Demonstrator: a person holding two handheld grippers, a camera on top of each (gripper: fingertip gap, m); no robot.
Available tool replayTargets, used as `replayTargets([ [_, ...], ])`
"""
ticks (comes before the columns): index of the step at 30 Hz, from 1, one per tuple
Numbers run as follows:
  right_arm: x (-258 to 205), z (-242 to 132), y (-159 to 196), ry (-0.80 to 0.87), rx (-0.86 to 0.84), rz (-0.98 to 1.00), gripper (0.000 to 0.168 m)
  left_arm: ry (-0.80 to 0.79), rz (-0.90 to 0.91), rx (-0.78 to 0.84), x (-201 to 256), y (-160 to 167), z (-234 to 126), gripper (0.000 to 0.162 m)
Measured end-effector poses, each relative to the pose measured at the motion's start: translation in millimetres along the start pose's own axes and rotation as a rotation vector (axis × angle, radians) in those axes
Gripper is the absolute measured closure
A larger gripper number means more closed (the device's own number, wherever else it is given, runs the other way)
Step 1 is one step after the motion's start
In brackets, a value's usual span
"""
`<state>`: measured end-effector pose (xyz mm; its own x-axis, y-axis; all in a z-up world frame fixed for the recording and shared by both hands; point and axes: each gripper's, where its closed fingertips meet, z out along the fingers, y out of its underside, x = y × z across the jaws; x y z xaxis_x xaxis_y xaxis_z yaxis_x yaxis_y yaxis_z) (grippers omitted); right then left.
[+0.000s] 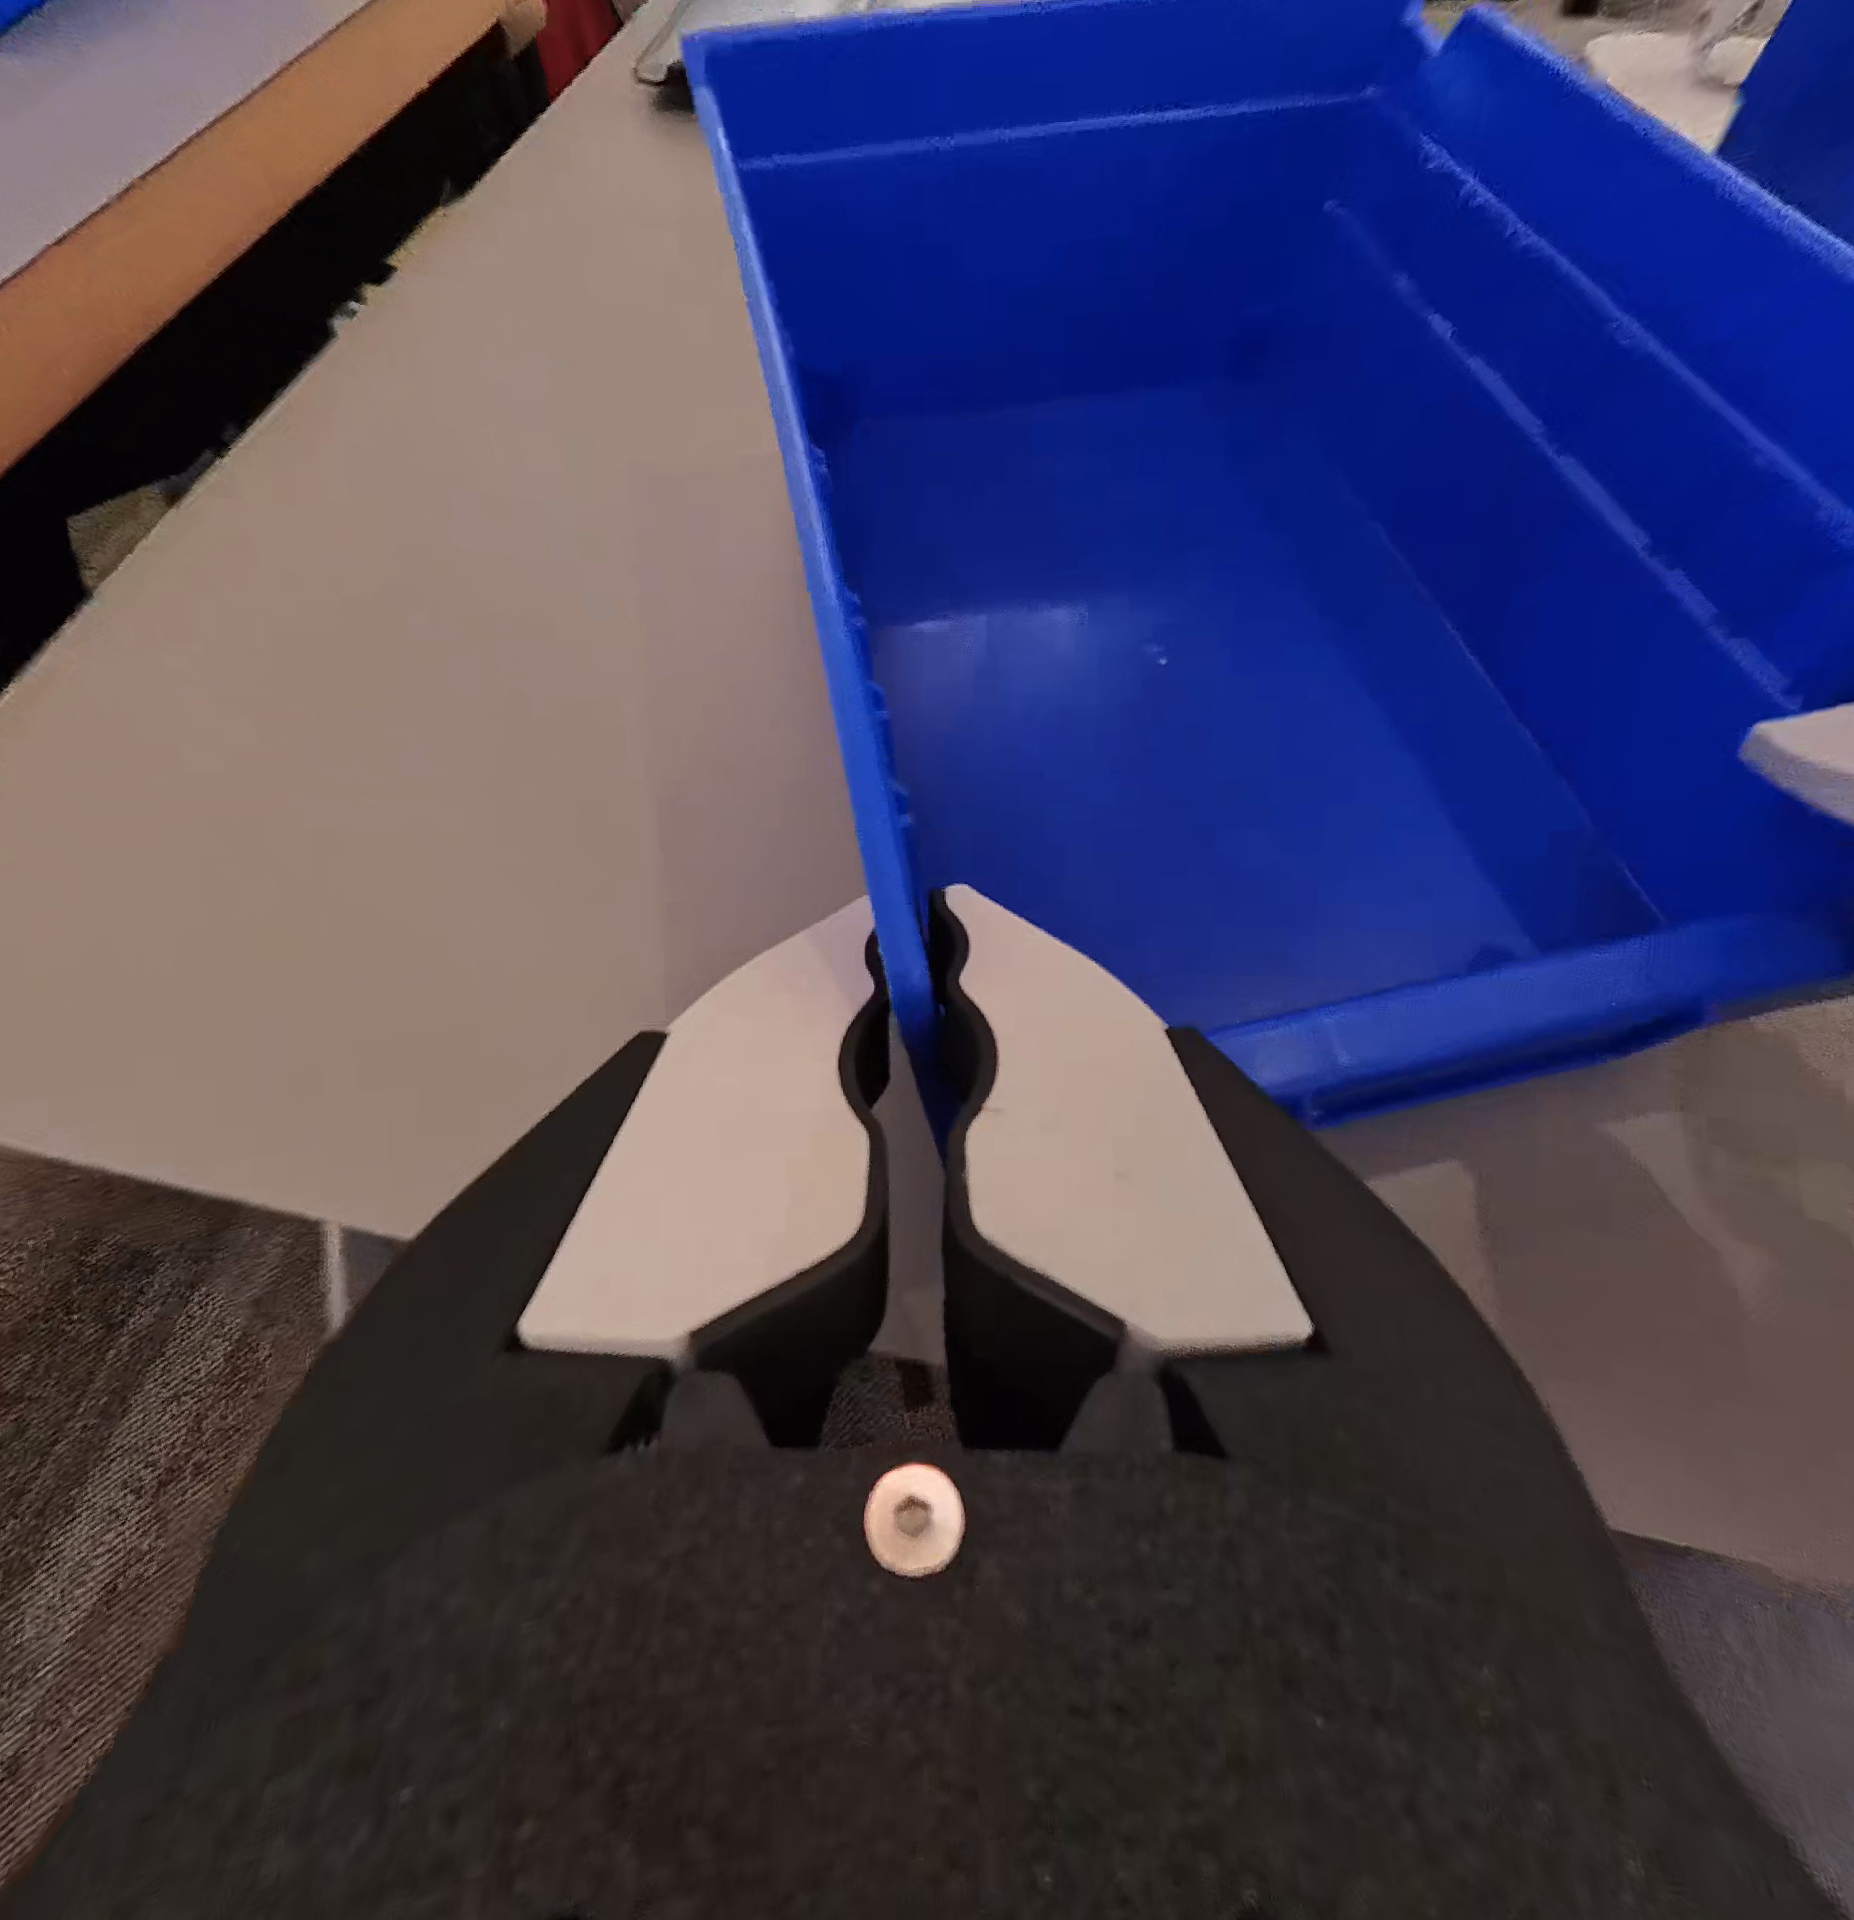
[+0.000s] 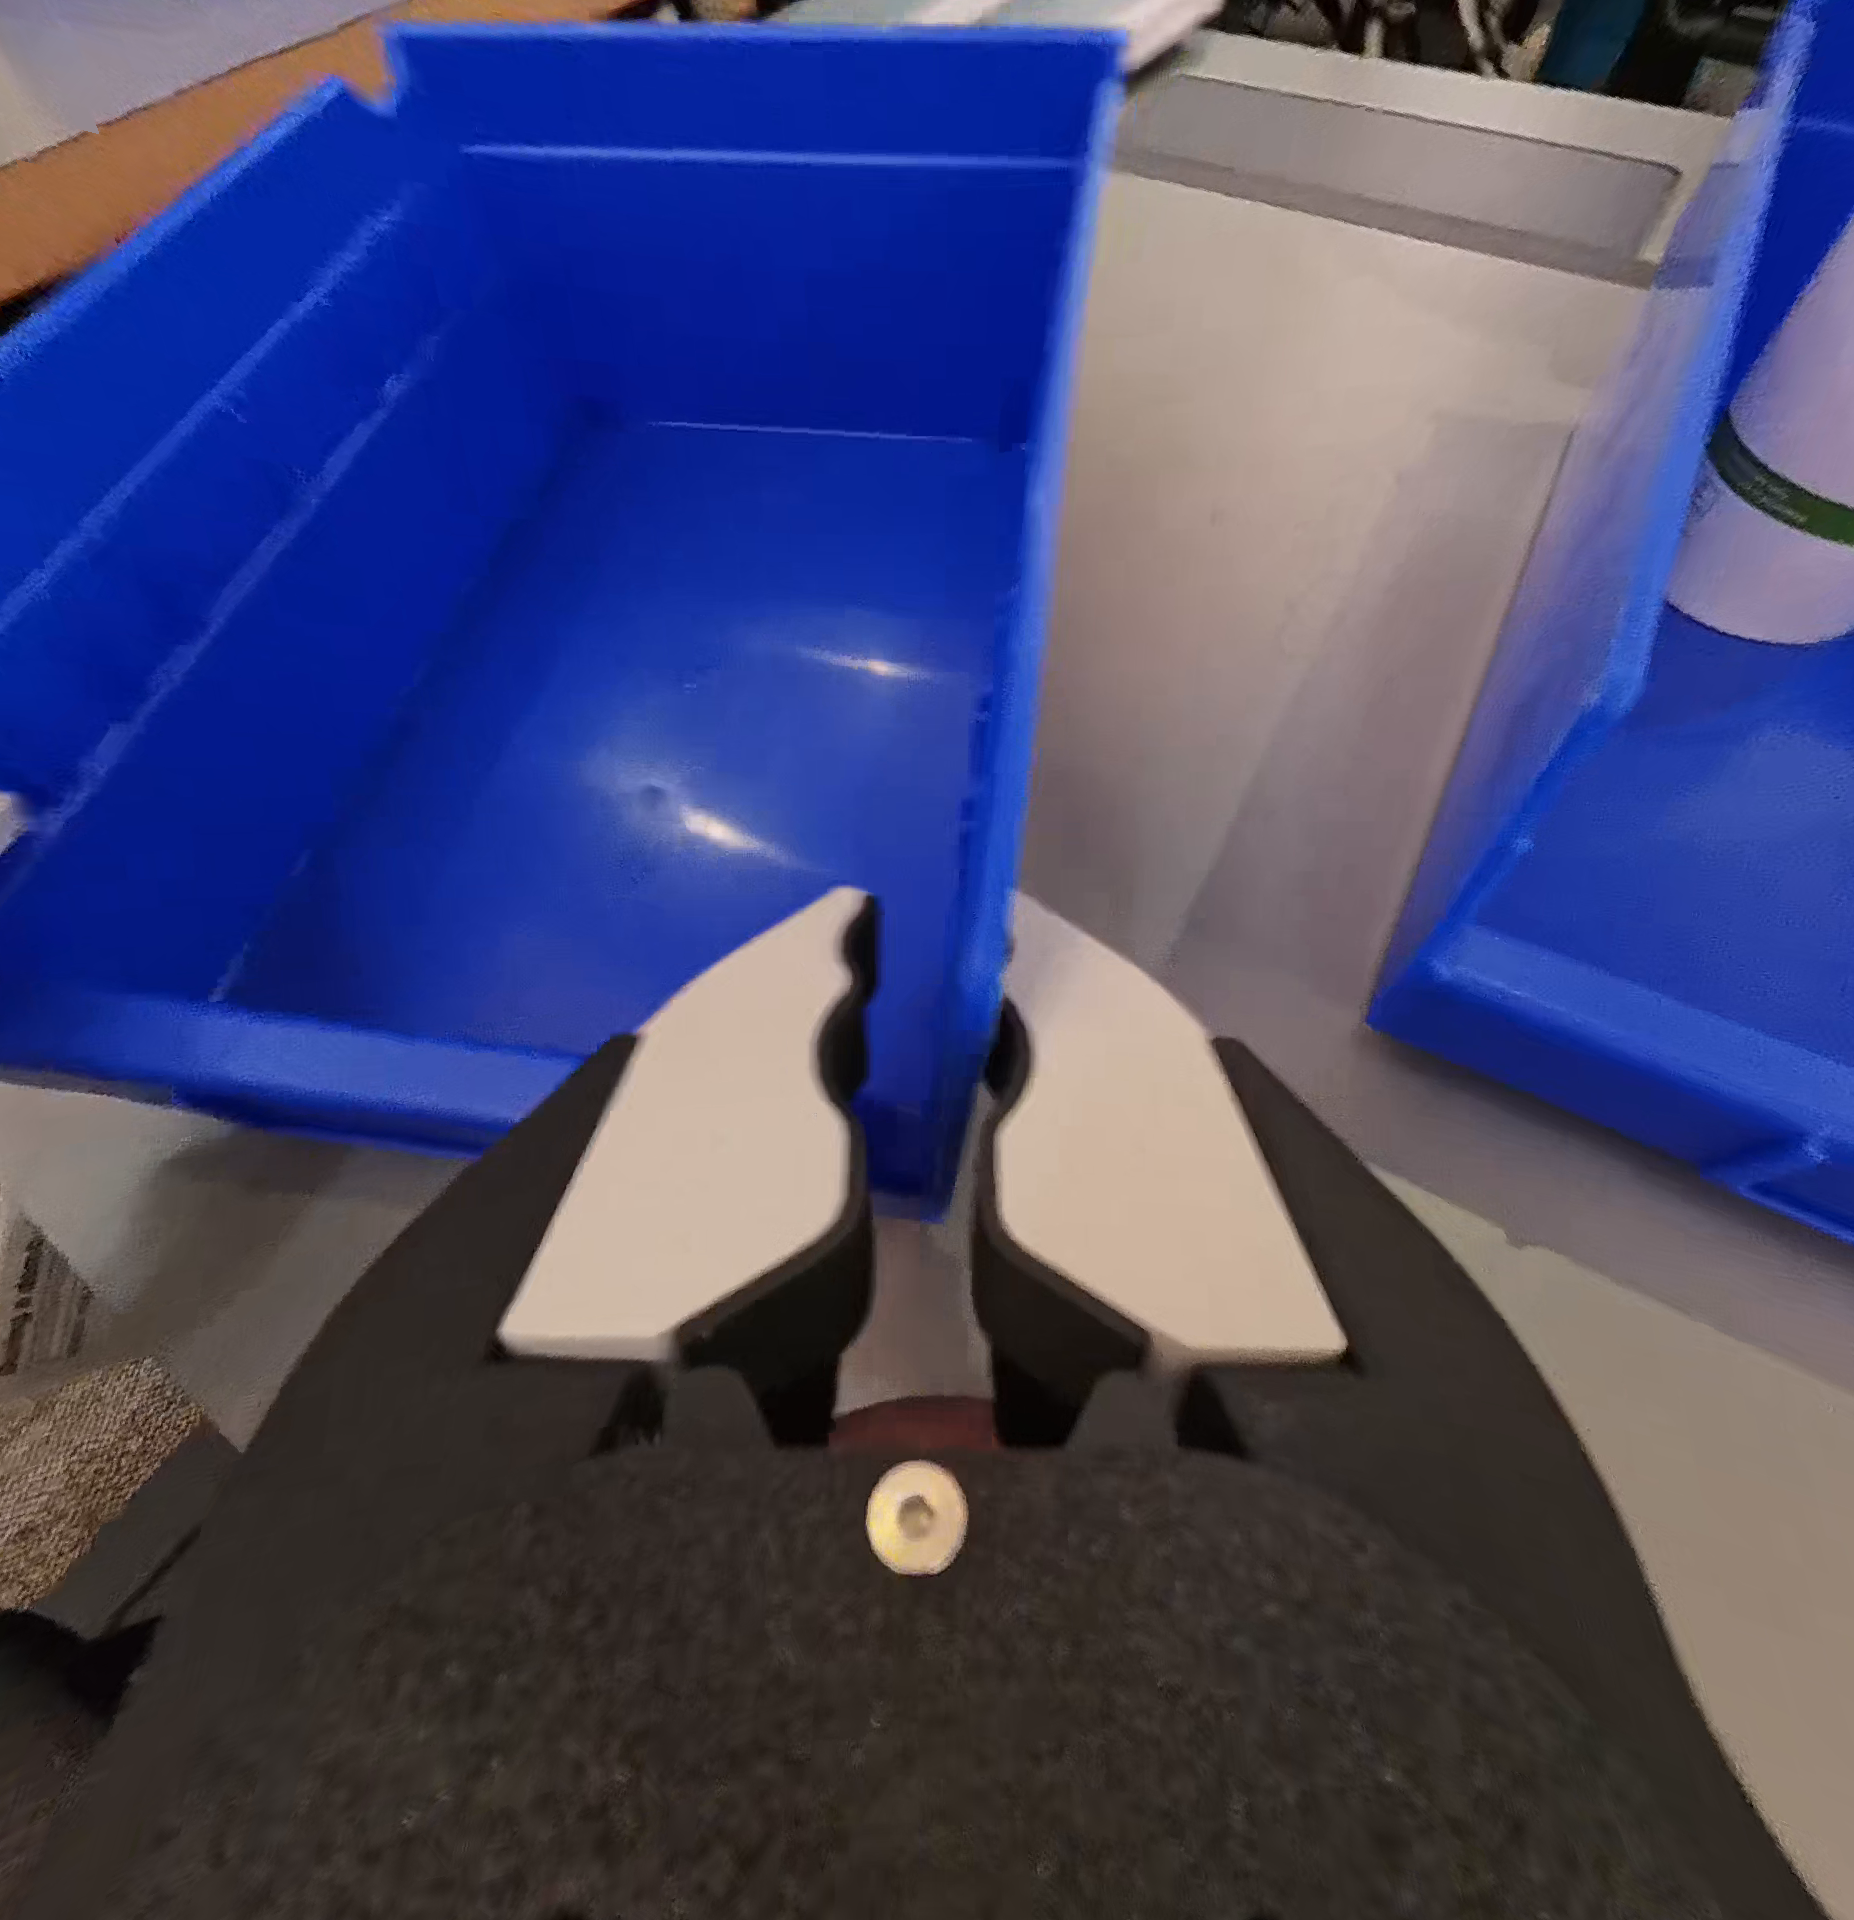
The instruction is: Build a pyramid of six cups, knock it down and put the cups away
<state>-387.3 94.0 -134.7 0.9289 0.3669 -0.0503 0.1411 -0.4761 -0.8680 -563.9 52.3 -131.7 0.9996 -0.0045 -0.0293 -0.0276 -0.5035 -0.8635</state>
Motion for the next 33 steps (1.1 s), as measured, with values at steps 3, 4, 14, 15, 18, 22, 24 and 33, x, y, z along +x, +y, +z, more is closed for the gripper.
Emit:
replayTargets([
  [3,4,-10,-7,-0.005,0.002,0.018,0.165,-0.029,0.008,0.047,-1,-4,-17,0.158],
  [4,4,-16,-11,0.001,0.019,0.006,0.166,-0.04,0.017,0.062,1,-7,-24,0.158],
  [14,99,-155,-128,0.165,0.416,0.005,0.165,0.02,0.18,0.416,102,-151,-102,0.158],
  [15,121,-175,-135,0.204,0.444,0.004,0.165,0.051,0.203,0.443,126,-165,-108,0.157],
  [18,194,-237,-143,0.333,0.499,0.009,0.166,0.14,0.292,0.503,209,-192,-120,0.156],
  [22,296,-305,-119,0.499,0.498,0.044,0.166,0.278,0.374,0.526,332,-202,-121,0.155],
  [24,345,-327,-95,0.562,0.473,0.086,0.166,0.355,0.387,0.513,393,-197,-116,0.155],
  [33,503,-312,19,0.618,0.193,0.218,0.166,0.488,0.415,0.282,566,-126,-37,0.156],
])
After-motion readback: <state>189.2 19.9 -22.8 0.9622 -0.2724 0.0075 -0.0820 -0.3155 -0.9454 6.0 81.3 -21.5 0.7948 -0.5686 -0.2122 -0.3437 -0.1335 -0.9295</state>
